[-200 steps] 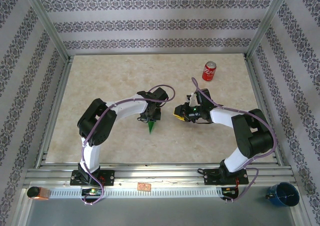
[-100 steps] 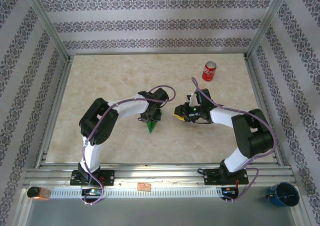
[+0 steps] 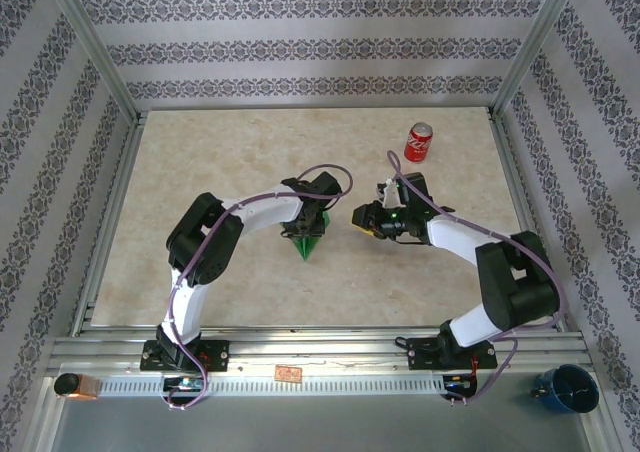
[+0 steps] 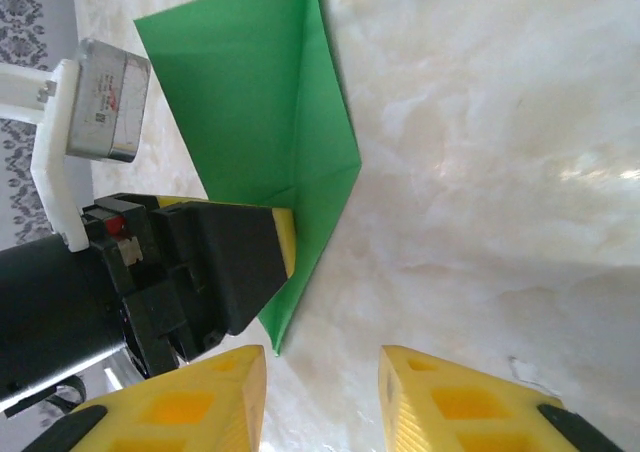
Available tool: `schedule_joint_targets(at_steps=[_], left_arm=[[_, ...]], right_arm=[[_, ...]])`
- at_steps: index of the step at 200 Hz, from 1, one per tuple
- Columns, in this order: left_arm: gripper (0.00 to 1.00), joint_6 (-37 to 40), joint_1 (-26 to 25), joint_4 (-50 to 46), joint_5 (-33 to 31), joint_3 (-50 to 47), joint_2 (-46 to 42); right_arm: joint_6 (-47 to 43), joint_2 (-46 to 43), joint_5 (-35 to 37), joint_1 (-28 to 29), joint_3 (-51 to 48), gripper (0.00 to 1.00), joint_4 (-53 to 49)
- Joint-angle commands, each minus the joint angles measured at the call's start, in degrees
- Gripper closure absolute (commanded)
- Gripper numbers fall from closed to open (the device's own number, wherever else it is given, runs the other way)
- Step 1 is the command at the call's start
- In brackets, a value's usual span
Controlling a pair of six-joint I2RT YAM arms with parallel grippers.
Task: Fold a paper plane with a square sheet of paper (pick it up from the middle)
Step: Turn over a paper plane at the center of the table.
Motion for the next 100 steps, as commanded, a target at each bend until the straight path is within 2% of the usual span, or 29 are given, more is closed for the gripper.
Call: schedule_joint_targets(at_steps=[1, 20, 54, 77, 90, 100], left_arm=[[0.60, -2.0, 1.5, -2.3, -2.5, 0.1, 3.9], [0.59, -1.7, 1.8, -3.5, -4.3, 1.3, 4.0], [0.58, -0.9, 1.9, -3.7, -3.1, 3.4, 2.4], [0.57, -0.2, 1.9, -3.9, -2.5, 4.1, -0.3], [0.53, 0.4, 1.9, -3.9, -2.9, 3.8, -2.6], [0.51, 0.6, 1.9, -4.2, -3.5, 3.7, -4.2]], right_arm=[[-6.3, -5.0, 6.6, -0.6, 1.5, 0.61, -4.8], [-9.0, -9.9, 12.3, -0.6, 1.1, 0.57, -6.9], [-13.9, -18.1, 21.8, -2.0, -1.1, 0.50, -8.4], [-16.4, -23.0, 28.7, -3.8, -3.0, 0.40, -8.6], [-17.9, -25.2, 32.4, -5.0, -4.0, 0.31, -8.4], [-19.5, -26.8, 34.6, -5.9, -4.6, 0.29, -7.6]])
